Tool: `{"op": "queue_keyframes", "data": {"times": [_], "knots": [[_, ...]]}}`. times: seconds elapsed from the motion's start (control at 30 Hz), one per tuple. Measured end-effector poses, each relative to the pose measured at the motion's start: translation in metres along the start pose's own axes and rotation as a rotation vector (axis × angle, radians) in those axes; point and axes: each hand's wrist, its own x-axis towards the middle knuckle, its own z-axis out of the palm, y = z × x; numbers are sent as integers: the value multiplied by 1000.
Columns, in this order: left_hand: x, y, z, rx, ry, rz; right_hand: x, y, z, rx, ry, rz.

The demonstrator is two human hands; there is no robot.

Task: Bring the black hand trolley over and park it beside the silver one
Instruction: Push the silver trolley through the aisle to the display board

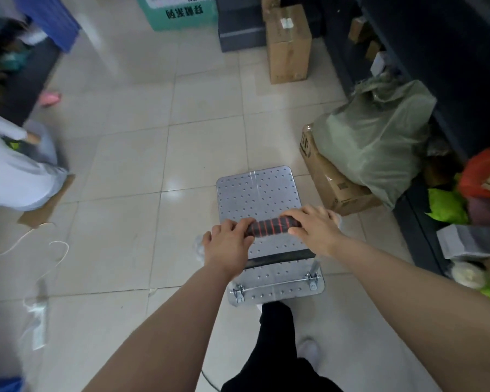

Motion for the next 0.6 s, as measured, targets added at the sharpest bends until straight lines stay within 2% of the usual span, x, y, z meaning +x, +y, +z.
{"op": "queue_keyframes", "data": {"times": [0.23,0.37,0.6], "knots": [[89,2,-20,-33,8,-10,86,11,-29,-50,83,41],[147,8,-36,-46,23,-13,143,17,-57,1,50,95],[239,8,-66,-59,-9,-45,237,26,-93,-99,20,36]]}}
